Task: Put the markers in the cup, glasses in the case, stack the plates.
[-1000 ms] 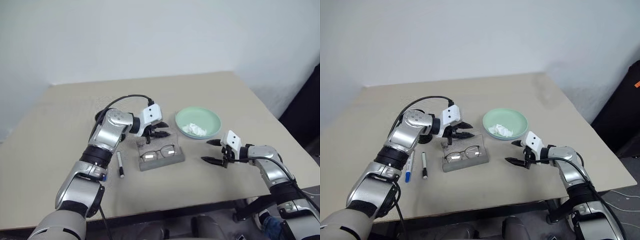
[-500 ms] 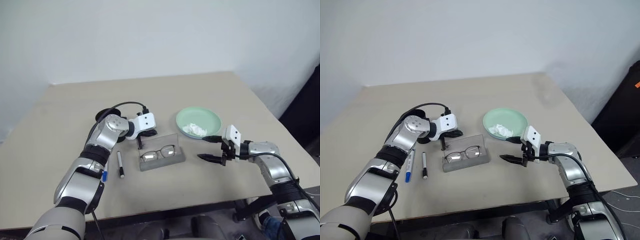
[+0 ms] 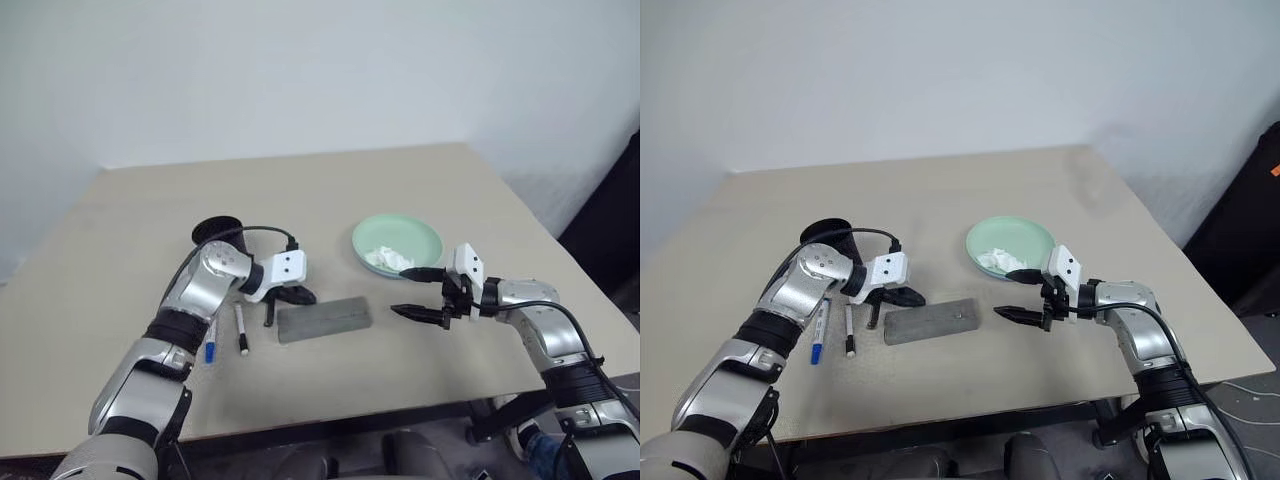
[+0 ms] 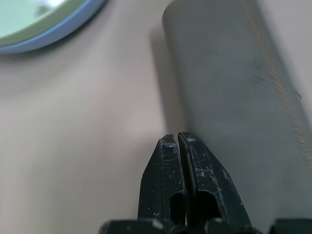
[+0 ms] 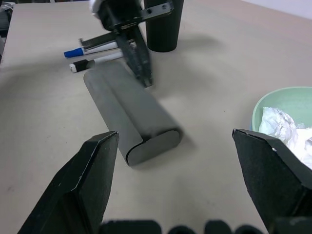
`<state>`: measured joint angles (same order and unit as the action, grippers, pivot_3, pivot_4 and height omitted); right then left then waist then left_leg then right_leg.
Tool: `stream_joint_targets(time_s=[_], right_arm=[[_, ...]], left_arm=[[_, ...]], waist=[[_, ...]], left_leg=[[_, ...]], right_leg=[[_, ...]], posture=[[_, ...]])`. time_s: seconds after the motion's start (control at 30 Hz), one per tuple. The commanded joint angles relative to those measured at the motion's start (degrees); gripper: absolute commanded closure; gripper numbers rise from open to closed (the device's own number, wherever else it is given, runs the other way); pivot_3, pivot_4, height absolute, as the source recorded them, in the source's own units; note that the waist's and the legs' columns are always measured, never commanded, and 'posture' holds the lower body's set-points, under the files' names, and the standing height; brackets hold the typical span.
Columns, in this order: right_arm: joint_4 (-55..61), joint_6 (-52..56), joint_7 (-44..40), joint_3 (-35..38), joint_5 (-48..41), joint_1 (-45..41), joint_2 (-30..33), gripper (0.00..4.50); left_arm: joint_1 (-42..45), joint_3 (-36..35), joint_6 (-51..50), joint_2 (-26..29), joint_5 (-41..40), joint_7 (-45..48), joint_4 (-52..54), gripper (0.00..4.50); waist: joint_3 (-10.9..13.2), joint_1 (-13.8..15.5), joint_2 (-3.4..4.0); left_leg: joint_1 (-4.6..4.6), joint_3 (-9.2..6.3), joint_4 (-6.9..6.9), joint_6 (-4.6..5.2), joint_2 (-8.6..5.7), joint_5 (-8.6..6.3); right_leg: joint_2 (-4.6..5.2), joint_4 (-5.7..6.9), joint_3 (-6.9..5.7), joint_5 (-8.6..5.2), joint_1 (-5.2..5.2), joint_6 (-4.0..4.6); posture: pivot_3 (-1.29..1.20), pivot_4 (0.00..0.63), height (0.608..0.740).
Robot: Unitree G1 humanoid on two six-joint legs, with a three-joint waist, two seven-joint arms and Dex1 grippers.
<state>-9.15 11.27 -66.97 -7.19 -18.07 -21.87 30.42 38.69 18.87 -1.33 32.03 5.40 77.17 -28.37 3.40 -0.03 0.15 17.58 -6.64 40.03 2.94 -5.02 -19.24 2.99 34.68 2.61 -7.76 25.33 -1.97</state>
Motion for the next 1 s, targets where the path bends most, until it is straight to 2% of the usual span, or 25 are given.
stream_joint_targets(time_s=[0.03, 0.2, 0.33, 0.5, 0.63, 0.77, 0.87, 1.0], right_arm=[[1.9, -0.4, 0.3, 1.4, -0.9, -1.2, 0.0, 0.45], [1.5, -0.7, 0.4, 1.1, -0.6, -1.3, -0.3, 0.45], [1.5, -0.7, 0.5, 0.9, -0.5, -1.4, -0.5, 0.45], [1.1, -0.9, 0.3, 0.5, -0.3, -1.6, -0.8, 0.45], [0.6, -1.1, -0.2, 0.3, -0.3, -1.8, -0.9, 0.45], [-0.7, -1.3, -1.4, -0.5, -0.3, -2.7, -1.3, 0.45], [-2.1, -1.7, -2.5, -1.1, -0.1, -3.5, -1.8, 0.45], [-5.4, -2.6, -4.4, -2.0, 0.3, -5.7, -2.7, 0.45]], left_arm=[[-1.7, -0.2, -1.4, 1.7, -1.7, 2.0, 6.5, 4.48], [-5.4, 0.2, -3.7, 3.3, -2.3, 1.9, 12.6, 4.48], [-6.2, -1.5, -5.5, 2.9, -2.6, -2.1, 13.7, 4.48], [-8.2, -8.7, -10.1, 1.0, -5.1, -13.4, 16.8, 4.48], [-12.9, -14.0, -17.7, -0.1, -6.8, -21.5, 25.0, 4.48], [-22.8, -18.3, -29.9, -1.6, -6.0, -31.4, 40.3, 4.48], [-27.4, -20.2, -38.9, -4.0, -5.6, -38.0, 48.9, 4.48], [-33.1, -22.8, -48.8, -10.0, -4.8, -47.6, 59.5, 4.48]], waist=[[0.0, 0.0, 0.0], [0.0, 0.0, 0.0], [0.0, 0.0, 0.01], [0.0, 0.0, 0.0], [0.0, 0.0, 0.01], [0.0, 0.0, 0.02], [0.0, 0.1, -0.03], [0.0, 0.2, -0.03]], left_leg=[[0.0, 0.0, 0.0, 0.0, 0.0, 0.0], [-0.01, 0.0, 0.0, 0.01, 0.0, -0.01], [-0.01, 0.0, 0.0, 0.01, 0.01, 0.0], [-0.02, -0.01, 0.01, 0.0, 0.03, 0.0], [-0.03, 0.0, -0.03, -0.04, 0.08, -0.02], [-0.05, 0.03, -0.08, -0.09, 0.12, -0.05], [-0.05, 0.03, -0.08, -0.09, 0.12, -0.06], [-0.11, -0.03, -0.05, -0.12, 0.15, -0.04]], right_leg=[[0.0, 0.0, 0.0, 0.0, 0.0, 0.0], [0.0, 0.0, 0.01, 0.0, -0.01, 0.0], [0.0, 0.0, 0.0, 0.0, -0.01, 0.0], [0.0, 0.01, -0.01, 0.0, -0.01, 0.0], [-0.03, 0.01, 0.0, 0.0, 0.06, 0.0], [-0.05, 0.01, 0.01, 0.0, 0.07, 0.0], [-0.04, -0.01, -0.02, 0.0, 0.05, 0.0], [-0.05, 0.01, -0.1, 0.0, -0.09, 0.0]], posture=[[0.0, 0.0, 0.74], [0.0, 0.0, 0.74], [0.0, 0.0, 0.74], [0.0, 0.0, 0.74], [0.0, 0.0, 0.74], [0.0, 0.0, 0.74], [0.0, 0.0, 0.74], [0.0, 0.0, 0.74]])
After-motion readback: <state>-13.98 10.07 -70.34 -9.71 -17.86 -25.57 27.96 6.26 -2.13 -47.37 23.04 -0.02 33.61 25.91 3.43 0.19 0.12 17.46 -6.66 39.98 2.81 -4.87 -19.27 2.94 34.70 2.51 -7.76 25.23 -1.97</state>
